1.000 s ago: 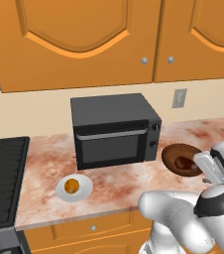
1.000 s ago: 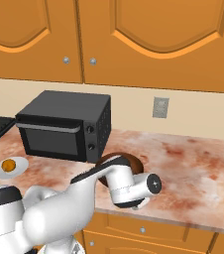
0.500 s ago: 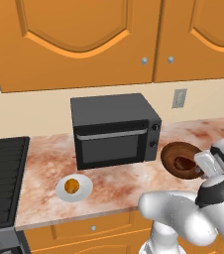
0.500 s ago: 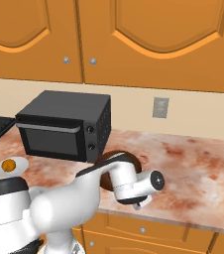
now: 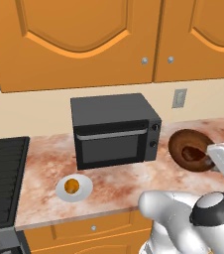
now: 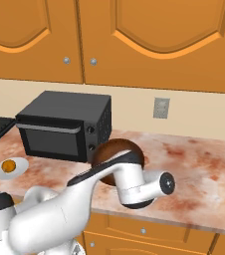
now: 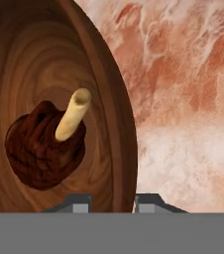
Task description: Remove the orange from the bowl and place it on the small plate. Then place the bowl with only the steak in the microwave, close the door, and press the start button to microwave the steak.
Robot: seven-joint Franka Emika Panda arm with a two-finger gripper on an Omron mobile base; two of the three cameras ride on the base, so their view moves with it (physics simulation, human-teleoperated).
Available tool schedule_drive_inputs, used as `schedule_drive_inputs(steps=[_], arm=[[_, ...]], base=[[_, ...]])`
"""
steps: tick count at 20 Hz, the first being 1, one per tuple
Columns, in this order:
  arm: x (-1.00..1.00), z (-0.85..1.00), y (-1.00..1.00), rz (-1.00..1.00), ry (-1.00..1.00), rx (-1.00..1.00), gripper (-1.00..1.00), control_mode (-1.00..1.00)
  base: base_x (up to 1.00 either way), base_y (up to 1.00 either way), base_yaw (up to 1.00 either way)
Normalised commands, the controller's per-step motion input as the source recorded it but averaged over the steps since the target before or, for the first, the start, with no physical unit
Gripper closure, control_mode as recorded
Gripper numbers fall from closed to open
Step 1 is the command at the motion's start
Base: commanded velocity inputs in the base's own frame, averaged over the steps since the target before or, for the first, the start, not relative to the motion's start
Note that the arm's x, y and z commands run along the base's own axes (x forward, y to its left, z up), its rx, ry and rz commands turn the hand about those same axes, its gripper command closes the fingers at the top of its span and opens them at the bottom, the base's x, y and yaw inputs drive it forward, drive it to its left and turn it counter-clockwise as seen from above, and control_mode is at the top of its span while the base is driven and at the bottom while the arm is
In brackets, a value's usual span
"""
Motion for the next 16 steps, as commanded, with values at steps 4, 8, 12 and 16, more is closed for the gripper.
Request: schedule_drive_inputs(steps=[4, 8, 12, 16], arm=[[-0.5, 0.31, 0.02, 0.0, -0.18, 0.0, 1.0, -1.0], [-0.41, 1.0, 0.22, 0.0, -0.03, 0.0, 1.0, -1.0], [-0.36, 0.99, 0.47, 0.0, 0.01, 0.0, 1.0, -1.0], [-0.24, 0.44, 0.75, 0.0, 0.02, 0.0, 1.0, -1.0]], base=[[0.0, 0.0, 0.0], [0.0, 0.0, 0.0], [0.0, 0.0, 0.0], [0.0, 0.0, 0.0]])
